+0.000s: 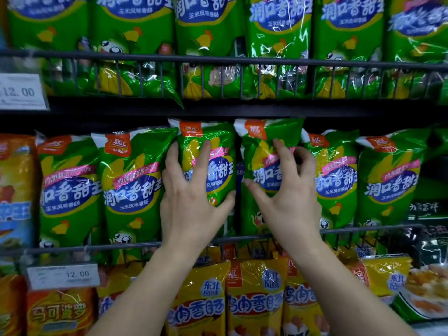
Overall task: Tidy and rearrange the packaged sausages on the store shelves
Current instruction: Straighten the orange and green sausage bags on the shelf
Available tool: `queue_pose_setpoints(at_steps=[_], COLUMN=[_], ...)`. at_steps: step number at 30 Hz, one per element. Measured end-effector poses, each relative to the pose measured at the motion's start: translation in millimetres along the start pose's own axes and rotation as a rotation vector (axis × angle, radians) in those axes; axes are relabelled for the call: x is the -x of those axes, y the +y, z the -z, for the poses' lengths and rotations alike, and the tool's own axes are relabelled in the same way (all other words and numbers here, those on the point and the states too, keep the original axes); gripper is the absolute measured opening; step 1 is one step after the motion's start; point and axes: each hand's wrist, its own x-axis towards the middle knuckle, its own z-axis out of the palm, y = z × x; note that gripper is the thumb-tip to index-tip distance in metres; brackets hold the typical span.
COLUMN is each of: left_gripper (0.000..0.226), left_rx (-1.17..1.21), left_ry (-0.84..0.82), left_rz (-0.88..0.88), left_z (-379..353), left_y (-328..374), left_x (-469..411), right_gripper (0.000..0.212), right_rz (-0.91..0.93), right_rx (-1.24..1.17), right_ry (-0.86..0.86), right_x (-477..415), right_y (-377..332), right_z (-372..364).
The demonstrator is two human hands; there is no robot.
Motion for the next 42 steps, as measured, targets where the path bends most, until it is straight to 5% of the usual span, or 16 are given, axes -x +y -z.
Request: queue_pose_setpoints(at_steps=[15,23,28,33,42], left_gripper=[0.089,0.071,0.071,0.070,0.091], left_rx=[-0.104,-0.205,-0.210,-0.289,-0.386], left_ry=[-0.066,-0.005,-0.051,-0.106,-0.136], left_rz=[-0.010,-0.166,-0.256,-0.316,-0.279], left_z=[0,7,9,10,1], left_y=[7,16,8,3,1], left_x=[4,15,12,4,-1], right_gripper=[0.090,0.087,0.060,0.063,0.077], right_rz=[-0.019,0.159,0.397,0.541,0.344], right_rx=[0.328,0.270,0.144,0.244,0.378], right_ry=[-0.090,-0.027,0.155,-0.045,-0.252], right_x=[17,32,41,29,8], right_y=[-2,13,13,5,5], right_z=[-5,8,14,6,-7])
